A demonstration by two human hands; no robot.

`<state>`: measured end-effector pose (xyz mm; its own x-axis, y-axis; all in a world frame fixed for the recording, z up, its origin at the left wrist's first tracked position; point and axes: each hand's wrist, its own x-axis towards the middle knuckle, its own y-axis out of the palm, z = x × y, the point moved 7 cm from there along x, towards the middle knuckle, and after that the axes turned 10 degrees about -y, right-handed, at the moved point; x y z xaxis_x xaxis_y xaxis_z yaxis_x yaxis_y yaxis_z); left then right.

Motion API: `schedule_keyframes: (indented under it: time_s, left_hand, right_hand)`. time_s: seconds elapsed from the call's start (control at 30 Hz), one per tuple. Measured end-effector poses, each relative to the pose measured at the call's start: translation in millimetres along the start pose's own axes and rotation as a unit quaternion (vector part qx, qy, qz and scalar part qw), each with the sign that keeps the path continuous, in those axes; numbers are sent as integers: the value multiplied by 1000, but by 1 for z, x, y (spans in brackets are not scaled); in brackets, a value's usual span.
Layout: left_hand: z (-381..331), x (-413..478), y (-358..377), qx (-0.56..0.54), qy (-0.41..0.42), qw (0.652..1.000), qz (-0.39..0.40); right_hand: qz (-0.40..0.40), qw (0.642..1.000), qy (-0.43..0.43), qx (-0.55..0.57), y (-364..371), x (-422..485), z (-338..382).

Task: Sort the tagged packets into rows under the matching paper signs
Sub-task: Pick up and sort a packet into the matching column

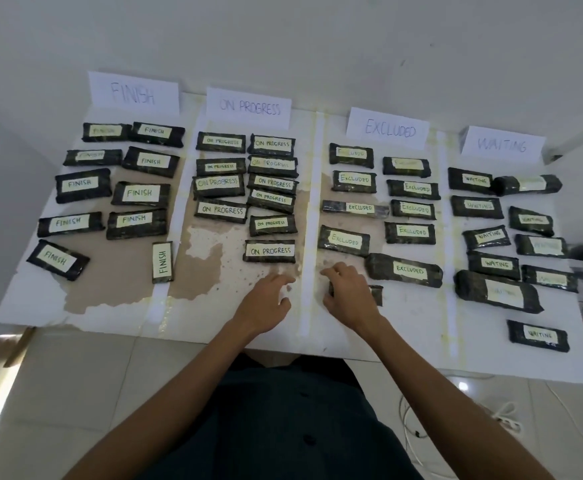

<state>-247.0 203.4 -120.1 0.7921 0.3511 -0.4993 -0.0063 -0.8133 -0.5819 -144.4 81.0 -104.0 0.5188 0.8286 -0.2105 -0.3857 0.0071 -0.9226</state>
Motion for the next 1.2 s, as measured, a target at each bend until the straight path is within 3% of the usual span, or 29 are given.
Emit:
schedule_keyframes:
  time_s: [0.23, 0.4, 0.57, 0.73, 0.93, 1.2]
  left_hand:
    - [54, -6, -67, -30, -61, 992, -106]
    - [109, -10, -125, 19, -196, 949, -247]
    - [156, 3, -153, 32, -315, 914, -253]
    - [170, 25, -161, 72, -277, 933, -217]
    - [182, 20, -188, 45, -153, 966, -202]
    - [211, 18, -214, 151, -68, 976, -144]
  right_hand:
    - [4, 995, -82, 56, 6, 53, 88]
    - [24, 991, -103, 76, 19, 87, 137]
    - [51, 990, -118, 63, 39, 116, 171]
    - [53, 990, -122, 45, 52, 138, 193]
    - [63, 989, -129, 42, 55, 155, 216]
    - [119, 986, -116, -23, 84, 174, 231]
